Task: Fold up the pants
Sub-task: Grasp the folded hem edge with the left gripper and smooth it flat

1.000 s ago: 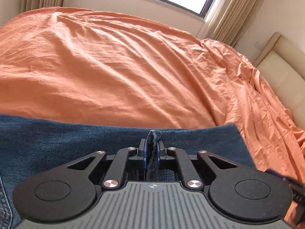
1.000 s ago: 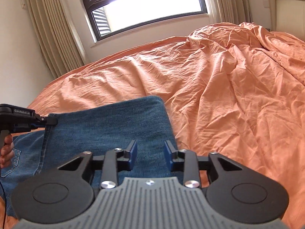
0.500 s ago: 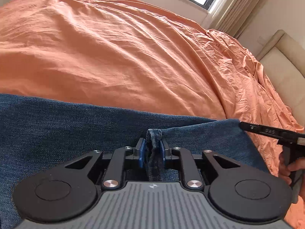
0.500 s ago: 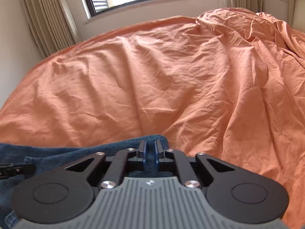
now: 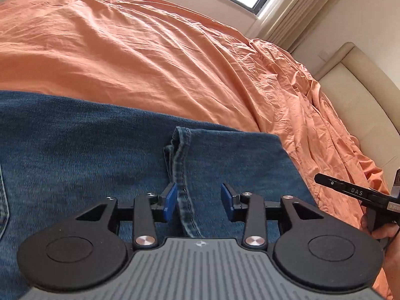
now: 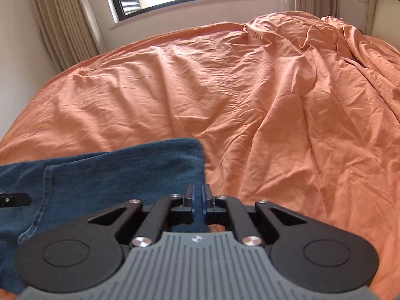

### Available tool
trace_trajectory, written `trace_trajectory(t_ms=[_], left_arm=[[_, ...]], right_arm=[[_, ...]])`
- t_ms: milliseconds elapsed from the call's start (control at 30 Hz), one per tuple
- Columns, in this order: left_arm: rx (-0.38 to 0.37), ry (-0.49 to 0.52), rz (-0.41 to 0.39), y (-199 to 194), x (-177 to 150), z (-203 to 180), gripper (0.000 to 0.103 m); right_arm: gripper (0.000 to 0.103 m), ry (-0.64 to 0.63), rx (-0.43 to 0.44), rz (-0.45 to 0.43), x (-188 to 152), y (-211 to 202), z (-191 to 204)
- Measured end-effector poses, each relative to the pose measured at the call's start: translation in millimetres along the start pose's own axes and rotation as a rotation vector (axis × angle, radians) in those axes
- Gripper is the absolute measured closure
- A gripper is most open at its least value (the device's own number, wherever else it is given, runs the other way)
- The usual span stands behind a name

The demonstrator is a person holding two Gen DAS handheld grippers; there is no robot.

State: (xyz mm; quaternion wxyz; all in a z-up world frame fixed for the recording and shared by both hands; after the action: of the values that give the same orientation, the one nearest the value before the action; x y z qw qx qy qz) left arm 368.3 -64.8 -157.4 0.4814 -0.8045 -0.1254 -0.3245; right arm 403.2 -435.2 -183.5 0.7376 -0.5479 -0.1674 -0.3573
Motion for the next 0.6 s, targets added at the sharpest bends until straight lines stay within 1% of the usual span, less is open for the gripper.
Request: trace_trajectory(t_ms=[33, 100, 200, 300, 333, 367, 500, 533, 600], left_arm=[[0.001, 0.003, 0.000, -3, -4, -3, 0.059], [0.008, 0.015, 0.003, -8, -12, -10, 0.059], [0.015, 0.019, 0.012, -12, -23, -19, 0.059], [0.020, 0.013, 0.017, -13, -29, -26, 0.059], [0.021, 0.008, 0.019, -13, -30, -27, 0.059], [0.020, 0.005, 0.020, -12, -31, -29, 0.059], [0.031, -0.005, 0.027, -6, -35, -34, 0.057], [0.039, -0.005, 0.036, -3, -36, -35, 0.057], [0.077, 0.007, 0.082, 6, -39, -36, 0.057]], right_arm=[[0.101, 0.010, 0.021, -0.009, -12, -13, 2], [0.101, 0.007, 0.031, -0.031, -31, -28, 5], [0.101, 0.013, 0.029, -0.032, -60, -34, 7], [0.103, -0.009, -0.041, -0.029, -82, -25, 2], [0.103, -0.009, -0.057, -0.012, -88, -19, -1], [0.103, -0.007, -0.070, 0.003, -91, -14, -5], [0.103, -0.012, -0.064, 0.015, -94, -5, -12], [0.103, -0.007, -0.062, 0.013, -95, -4, -13], [0.103, -0.007, -0.063, 0.005, -97, -3, -14]])
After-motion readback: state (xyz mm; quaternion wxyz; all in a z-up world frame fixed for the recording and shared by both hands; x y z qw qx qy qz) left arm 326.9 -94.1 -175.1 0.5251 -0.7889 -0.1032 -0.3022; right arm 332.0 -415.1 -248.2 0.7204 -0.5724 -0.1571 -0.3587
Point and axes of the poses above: each gripper's, at about its wrist camera, not at the fingertips, and y roughly the way its jaws point, z to its left, x to its top, the point moved 2 cm from there along y, roughly the way its jaws point, and after that the axes turned 10 degrees about y, right-handed, at the moved point
